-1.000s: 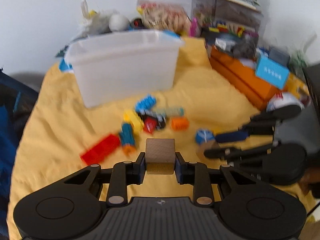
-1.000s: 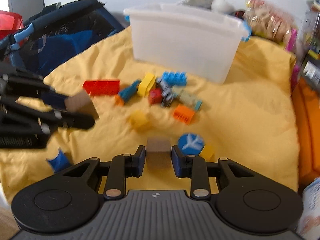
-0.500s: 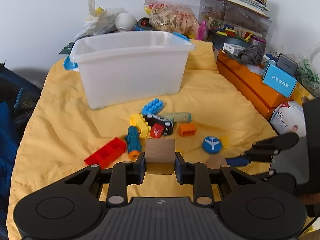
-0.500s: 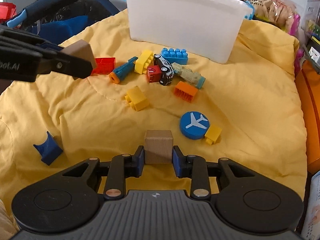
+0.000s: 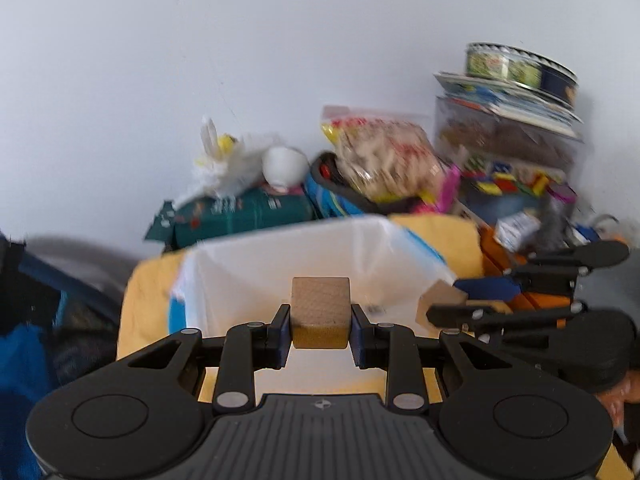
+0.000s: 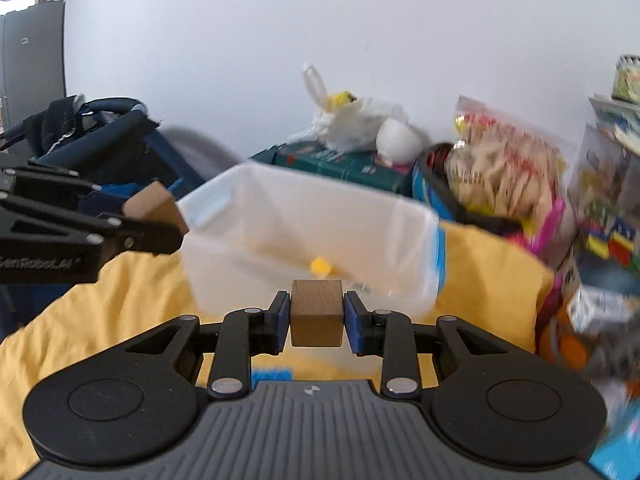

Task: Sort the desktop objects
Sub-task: 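Carry both brown cubes over the white bin and open both tools, then grasp small white toy car with right tool while left tool returns over pile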

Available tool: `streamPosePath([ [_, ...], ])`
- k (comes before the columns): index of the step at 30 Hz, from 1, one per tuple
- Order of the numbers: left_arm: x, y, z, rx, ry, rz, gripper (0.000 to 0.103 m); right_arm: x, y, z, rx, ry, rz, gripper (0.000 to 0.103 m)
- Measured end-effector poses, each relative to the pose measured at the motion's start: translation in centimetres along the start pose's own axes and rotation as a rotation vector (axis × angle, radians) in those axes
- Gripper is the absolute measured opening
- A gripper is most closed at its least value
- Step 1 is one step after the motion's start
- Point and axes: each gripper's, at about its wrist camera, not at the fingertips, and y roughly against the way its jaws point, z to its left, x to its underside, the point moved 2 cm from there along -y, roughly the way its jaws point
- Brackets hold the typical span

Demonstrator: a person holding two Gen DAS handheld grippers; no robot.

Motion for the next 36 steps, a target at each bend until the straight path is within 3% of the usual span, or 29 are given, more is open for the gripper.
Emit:
streamPosePath([
  [5,-3.8,-4.4,0.9,-0.043,-0.027,-0.005,0.032,-2.8,-4.4,-1.9,0.034,-0.019,0.034,0.032],
  [7,-3.6,-6.3,1.0,-0.077,-0.053,0.026,0.032,-2.7,-6.3,-2.7,0.056,-0.042,0.077,0.032],
  [11,-1.6,-8.6,1.6,-0.035,-0.026,0.134,0.034,-1.2,-7.8,-3.6,0.059,-0.077,0.138,0.033],
  [15,-0.1,-6.3,1.4,-0.021,-0.044,0.095,0.058,-0.5,-4.9,-3.8,0.060,-0.054,0.057,0.041],
  [20,3.0,-1.6,0.6,0.010,-0.031,0.046,0.062,1.5,-1.5,-2.6,0.024,-0.019,0.017,0.041],
  [23,7.1,0.1,-0.1,0.009,-0.034,0.084,0.065,4.4,-1.2,-1.1,-0.018,0.037,0.069,0.038],
  [28,13.4,0.5,-1.5,0.029,-0.027,0.221,0.065,9.8,-3.4,2.3,-0.130,0.077,0.227,0.034],
  [35,15.6,0.6,-2.9,0.035,-0.026,0.279,0.065,11.9,-7.2,4.3,-0.143,0.040,0.325,0.033],
  [36,15.7,0.8,-3.0,0.034,-0.027,0.276,0.065,12.0,-7.5,4.2,-0.159,0.029,0.337,0.024],
])
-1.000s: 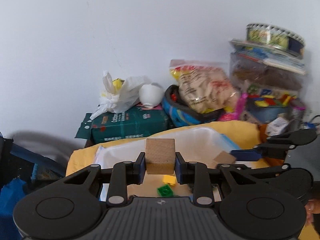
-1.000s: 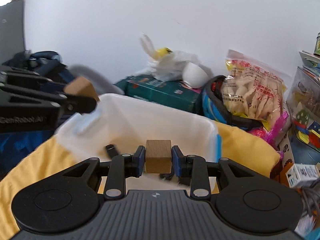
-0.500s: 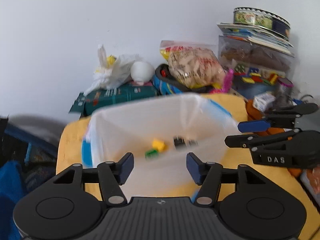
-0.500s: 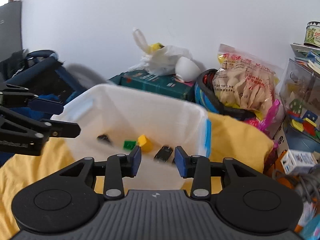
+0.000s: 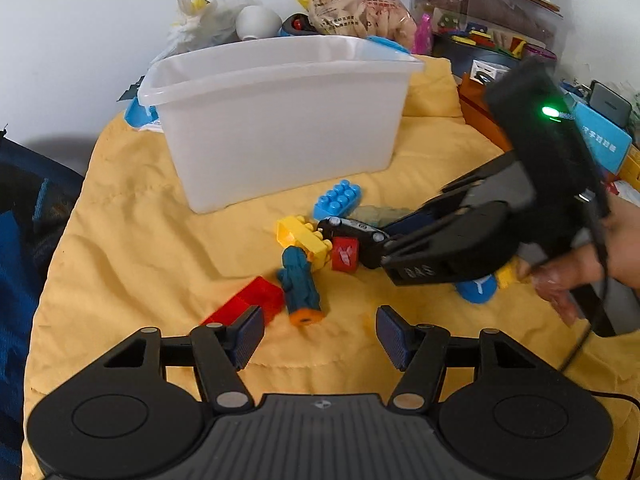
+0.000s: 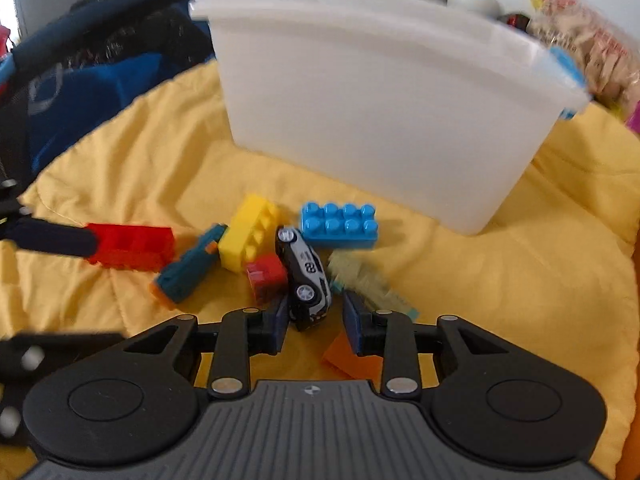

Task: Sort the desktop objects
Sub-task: 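Grasp small white toy car with right tool while left tool returns over pile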

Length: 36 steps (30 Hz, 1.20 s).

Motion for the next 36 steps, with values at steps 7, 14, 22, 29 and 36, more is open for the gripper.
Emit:
streamPosePath([
  [7,1.9,1.0,-0.1,0.008,0.035,0.014,0.065,1.2,4.1,1.1,0.076,0.108,-0.073,0.023],
  [14,3.6,1.7,-1.1,0.034,0.045,0.044,0.065,7.4,7.4,1.8,0.135,0.196,0.009,0.023],
  [22,2.9,0.9,-1.7,0.072,0.077,0.067,0.065,11.7,9.1,4.3,0.123,0.280,-0.012,0.038],
  [29,4.3,1.7,-1.5,0.046,0.103,0.083,0.065,10.9,10.6,2.6,0.032,0.065,-0.057,0.040],
  [36,6.1,4.2,2.2,-0.017,0.251,0.070,0.065,9.7,10.1,0.9,0.004,-0.071,-0.079,0.040],
])
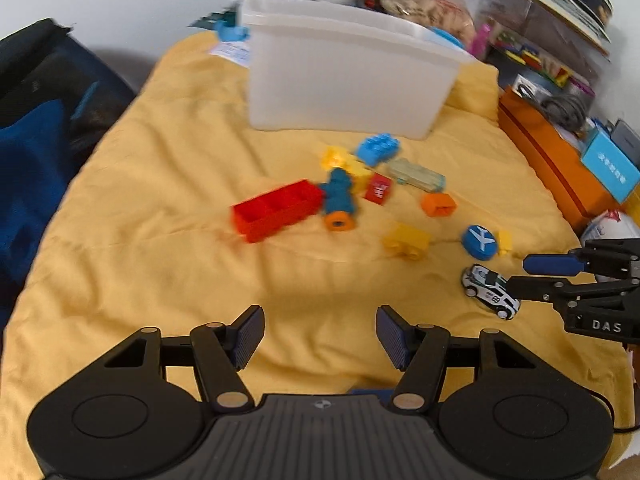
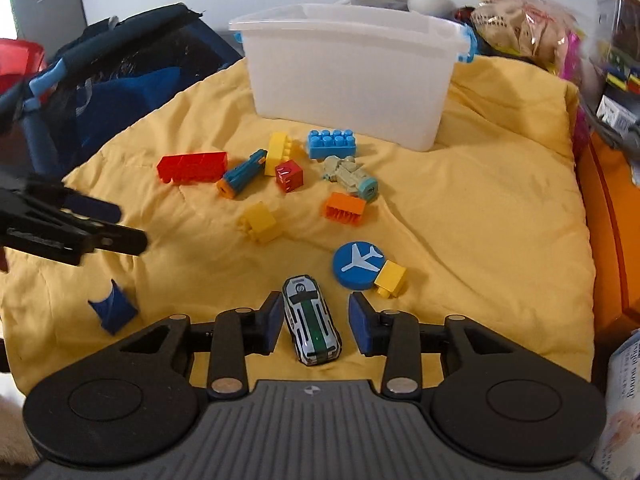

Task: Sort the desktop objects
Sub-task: 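Grasp small white toy car with right tool while left tool returns over pile, then grasp blue square piece with left tool while right tool holds the white car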

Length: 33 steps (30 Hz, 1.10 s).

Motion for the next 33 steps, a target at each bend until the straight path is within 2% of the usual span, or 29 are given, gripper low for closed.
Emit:
streamPosePath([
  [2,0.5,0.7,-0.1,0.016,-0.027,0.006,0.065,0.2,-0.4,0.3,-0.001,0.021,0.015,0.041],
  [5,2.1,1.2,-1.6,0.056,-0.084,0.040,0.065,0.7,-1.2,0.7,-0.015,0.039,0.037,0.049],
  [9,4.2,0.0,-3.5,0.064,-0.141,0.109,0.064,1.6,-2.0,1.1,0.013,0.040,0.049,0.049],
  [11,5.0,-0.9,-4.0,0.065,-0.146,0.136,0.053,1.9,-2.0,1.2,0.027,0.043,0.049,0.047],
  [12,5.2,-0.9,-4.1,0.052,-0.162,0.120,0.038,2.0,-1.8,1.3,0.039,0.051,0.046,0.038],
  [13,5.3,-1.0,-4.3,0.041,-0.185,0.107,0.036,2.0,-1.6,1.3,0.048,0.058,0.044,0.034],
  [22,2.3,-1.0,-5.0,0.042,-0.188,0.009,0.036,2.7,-0.5,1.6,0.017,0.027,0.047,0.032],
  [25,2.2,-2.3,-5.1,0.028,-0.197,0.037,0.036,2.9,-1.1,1.3,0.020,0.005,0.060,0.034],
  [28,2.8,-3.2,-5.5,0.027,-0.222,0.080,0.037,2.6,-1.2,1.0,0.014,-0.013,0.061,0.042],
  [32,3.3,-3.2,-6.0,0.017,-0.274,0.071,0.038,2.1,-1.8,0.9,-0.006,-0.005,0.064,0.042],
  [33,3.2,-3.1,-5.9,0.021,-0.267,0.068,0.036,2.1,-2.1,1.0,-0.011,-0.005,0.077,0.036],
])
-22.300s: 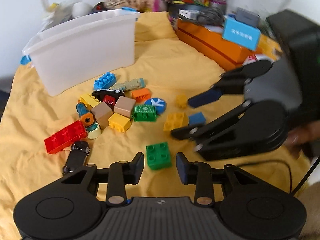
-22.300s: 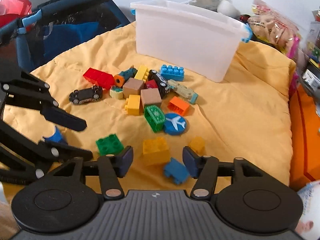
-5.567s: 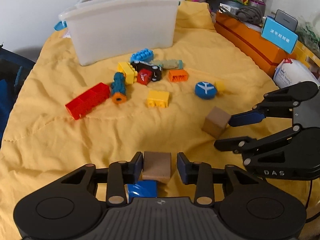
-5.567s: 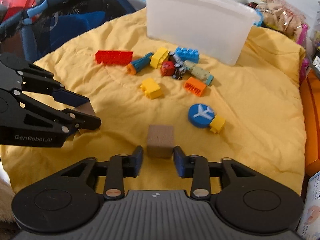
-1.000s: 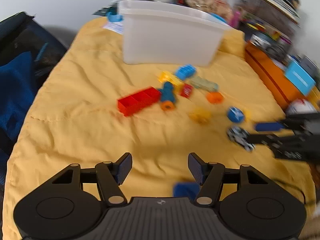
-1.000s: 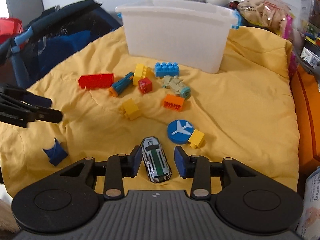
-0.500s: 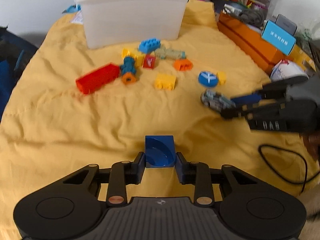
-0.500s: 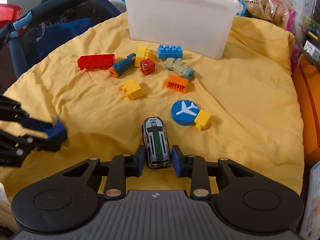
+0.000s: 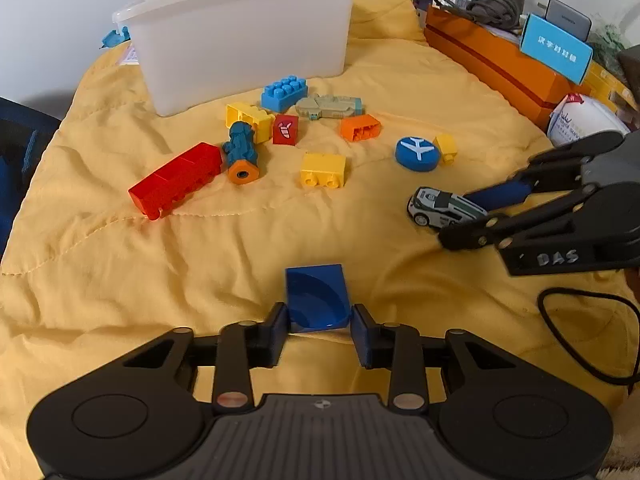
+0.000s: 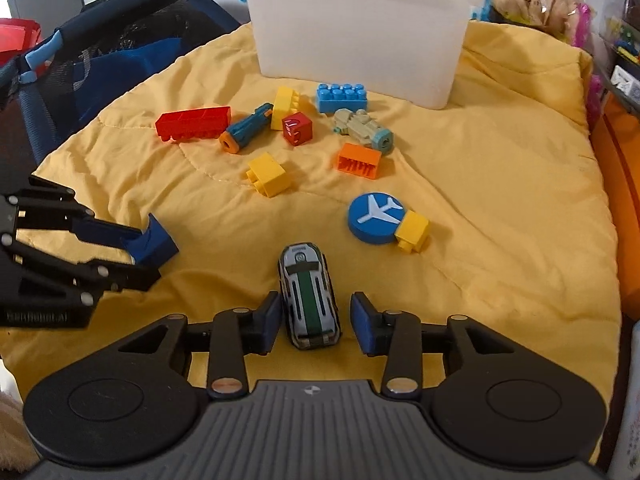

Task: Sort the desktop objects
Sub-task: 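Grasp blue square piece with left tool while right tool holds the white car, then carry blue piece and white car over the white bin and open both tools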

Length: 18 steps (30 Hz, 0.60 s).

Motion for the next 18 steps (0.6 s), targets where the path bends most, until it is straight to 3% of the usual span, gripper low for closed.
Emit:
streamPosePath([
  [3,-0.3,0.4,0.3,0.009,-0.003,-0.004,0.036,-0.2,0.2,0.7,0.011,0.025,-0.006,0.034],
  [18,-6.6,6.2,1.8,-0.062,-0.036,-0.190,0.036,-5.0,3.6,-1.0,0.064,0.009,-0.142,0.034],
])
